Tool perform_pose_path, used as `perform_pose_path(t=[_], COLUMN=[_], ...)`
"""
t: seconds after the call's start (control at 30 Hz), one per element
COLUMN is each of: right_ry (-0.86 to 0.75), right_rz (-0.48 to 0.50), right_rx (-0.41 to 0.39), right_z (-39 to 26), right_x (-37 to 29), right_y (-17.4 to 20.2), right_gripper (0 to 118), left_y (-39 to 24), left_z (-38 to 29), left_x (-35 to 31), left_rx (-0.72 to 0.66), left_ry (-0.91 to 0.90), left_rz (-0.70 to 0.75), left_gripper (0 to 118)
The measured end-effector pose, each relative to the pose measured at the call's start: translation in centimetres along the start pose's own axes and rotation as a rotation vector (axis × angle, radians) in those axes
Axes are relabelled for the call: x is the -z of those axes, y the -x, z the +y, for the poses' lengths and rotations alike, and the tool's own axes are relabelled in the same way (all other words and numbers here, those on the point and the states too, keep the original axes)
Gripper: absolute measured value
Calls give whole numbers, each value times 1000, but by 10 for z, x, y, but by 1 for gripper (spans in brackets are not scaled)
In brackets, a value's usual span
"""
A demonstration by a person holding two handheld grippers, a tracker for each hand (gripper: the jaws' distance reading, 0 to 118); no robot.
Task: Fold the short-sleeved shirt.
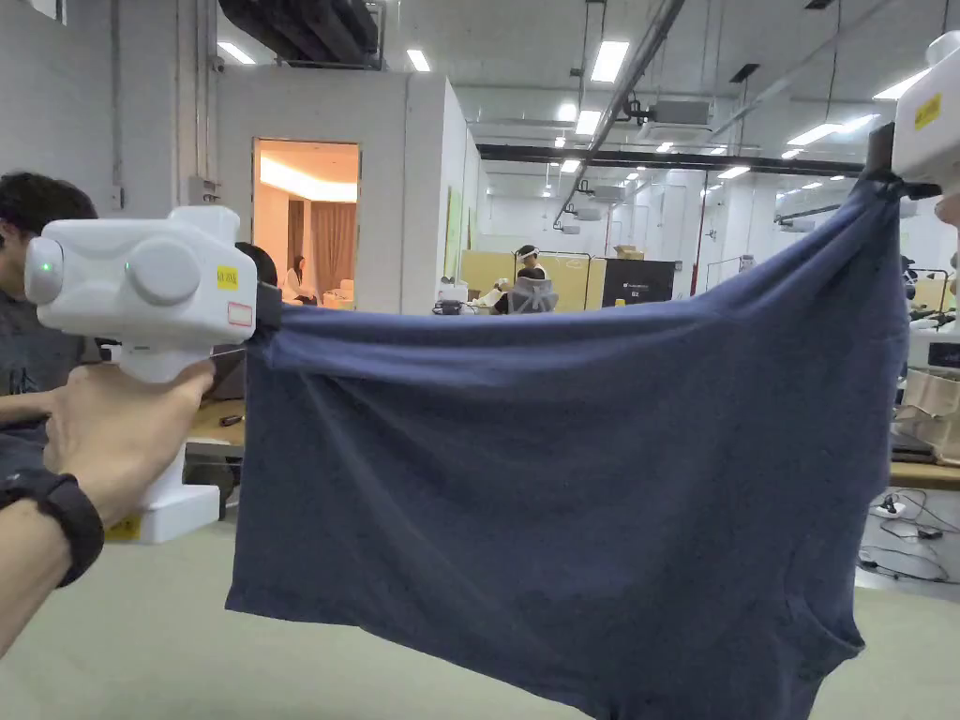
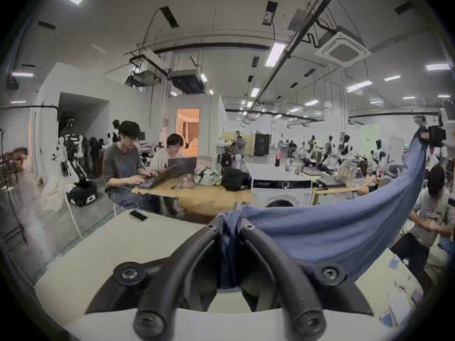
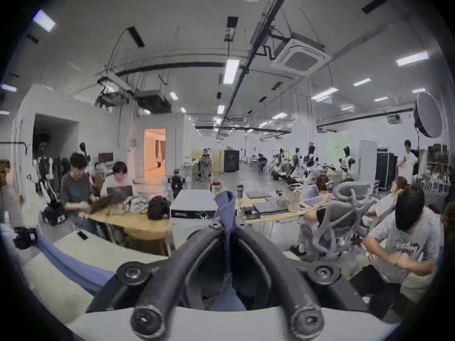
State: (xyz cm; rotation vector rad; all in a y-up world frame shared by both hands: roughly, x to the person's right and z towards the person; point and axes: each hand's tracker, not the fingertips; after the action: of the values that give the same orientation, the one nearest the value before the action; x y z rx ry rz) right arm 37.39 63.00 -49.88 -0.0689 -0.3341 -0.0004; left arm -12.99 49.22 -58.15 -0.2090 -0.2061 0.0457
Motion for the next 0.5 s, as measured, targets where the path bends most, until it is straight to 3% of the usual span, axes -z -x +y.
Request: perform_pose_path(t=[0.2, 0.4, 0.43, 0.5], right_ry=[37, 61, 65, 80], right_rz=[104, 196, 180, 181], right_rx=[65, 163, 147, 59], right_z=[-68, -136, -111, -109], right_x=[-34, -115, -82, -82], right_y=[-8, -34, -22, -23], right_gripper=[0, 0, 0, 0], left_y=[15, 22, 23, 28], left_z=[-86, -173, -185, -212], left_x=[-10, -58, -70, -98], left_rx=[-56, -127, -151, -157], left_ry=[103, 186, 191, 200], left_rz=[-17, -89, -101, -99], left_gripper=[3, 3, 3, 3])
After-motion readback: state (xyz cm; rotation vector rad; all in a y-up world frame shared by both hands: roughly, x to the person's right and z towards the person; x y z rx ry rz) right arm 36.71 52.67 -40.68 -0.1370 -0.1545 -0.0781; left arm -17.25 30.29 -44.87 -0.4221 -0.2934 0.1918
